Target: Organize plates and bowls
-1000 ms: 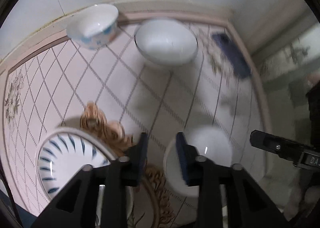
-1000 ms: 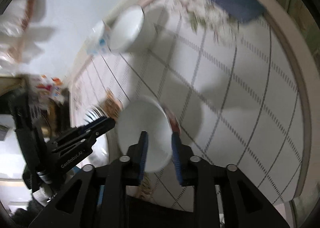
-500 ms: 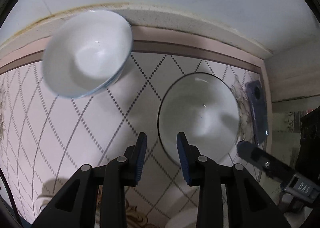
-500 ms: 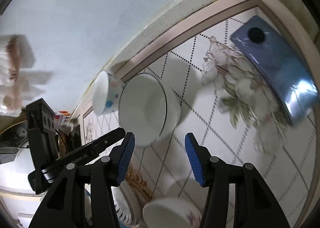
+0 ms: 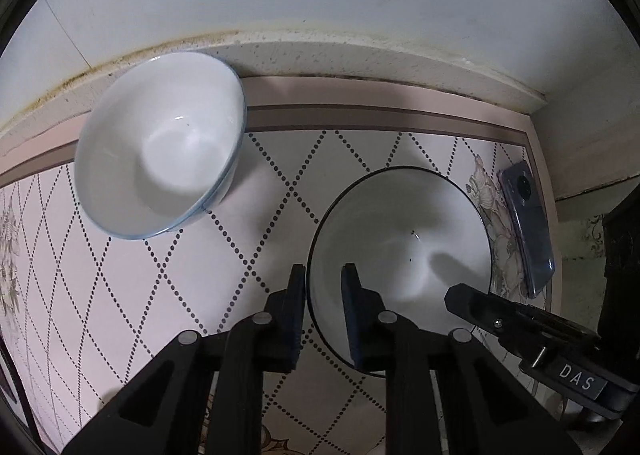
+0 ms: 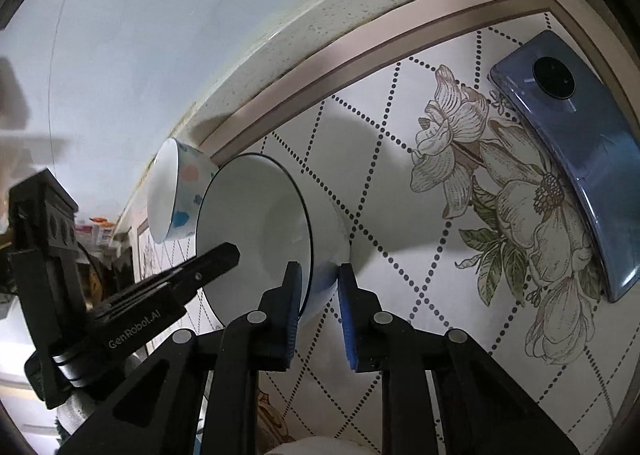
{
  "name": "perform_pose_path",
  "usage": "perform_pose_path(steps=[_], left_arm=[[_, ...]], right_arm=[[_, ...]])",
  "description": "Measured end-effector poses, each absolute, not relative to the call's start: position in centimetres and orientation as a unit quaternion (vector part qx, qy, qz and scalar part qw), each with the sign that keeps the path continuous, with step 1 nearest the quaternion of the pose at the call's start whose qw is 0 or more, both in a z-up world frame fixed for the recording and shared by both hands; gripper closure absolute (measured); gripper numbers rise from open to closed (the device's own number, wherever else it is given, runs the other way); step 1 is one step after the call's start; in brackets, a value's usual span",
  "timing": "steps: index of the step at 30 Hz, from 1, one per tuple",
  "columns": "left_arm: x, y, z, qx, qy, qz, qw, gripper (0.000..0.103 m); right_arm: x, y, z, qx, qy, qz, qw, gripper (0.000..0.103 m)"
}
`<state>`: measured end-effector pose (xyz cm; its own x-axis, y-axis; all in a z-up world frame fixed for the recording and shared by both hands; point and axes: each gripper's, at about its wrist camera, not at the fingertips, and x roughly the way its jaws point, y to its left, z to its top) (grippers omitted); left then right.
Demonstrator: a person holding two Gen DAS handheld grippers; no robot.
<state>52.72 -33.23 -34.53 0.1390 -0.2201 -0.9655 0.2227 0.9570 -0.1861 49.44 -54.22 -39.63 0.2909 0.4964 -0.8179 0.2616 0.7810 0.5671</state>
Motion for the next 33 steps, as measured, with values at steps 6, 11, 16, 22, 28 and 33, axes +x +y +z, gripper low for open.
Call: perform_pose_path(steps=[6,11,16,22,28,33], left_arm=[[50.6,-33.5,-32.8,0.008,0.628,-0.16,0.761,0.087],[47.8,-33.3,-30.3,0.014,0.615,-0.181,0.767,0.087],[44.5,-33.3,-28.0,0.021,0.601,-0.201,0.773,0.087],[40.4,-32.2,-26.2,0.022,0.595,-0.219,0.773,0.087],[36.6,-31.1,-26.5,0.029,0.604,-0.23,0.763,0.087],[34.5,-31.0,-27.9,0.036,0.619,-0.231,0.75,0.087]], right_arm=[[47.7,-54.3,-37.9,0.319,0.584,0.083,0.742,0.083],[45.1,-54.4,-35.4,0.316,0.575,0.086,0.749,0.083],[41.5,-54.3,-32.8,0.311,0.565,0.084,0.76,0.083],[36.8,-53.9,-30.5,0.312,0.558,0.086,0.764,0.083],[32.4,-53.3,-29.8,0.315,0.56,0.083,0.761,0.083],[29.3,-52.7,-31.1,0.316,0.576,0.077,0.75,0.083]])
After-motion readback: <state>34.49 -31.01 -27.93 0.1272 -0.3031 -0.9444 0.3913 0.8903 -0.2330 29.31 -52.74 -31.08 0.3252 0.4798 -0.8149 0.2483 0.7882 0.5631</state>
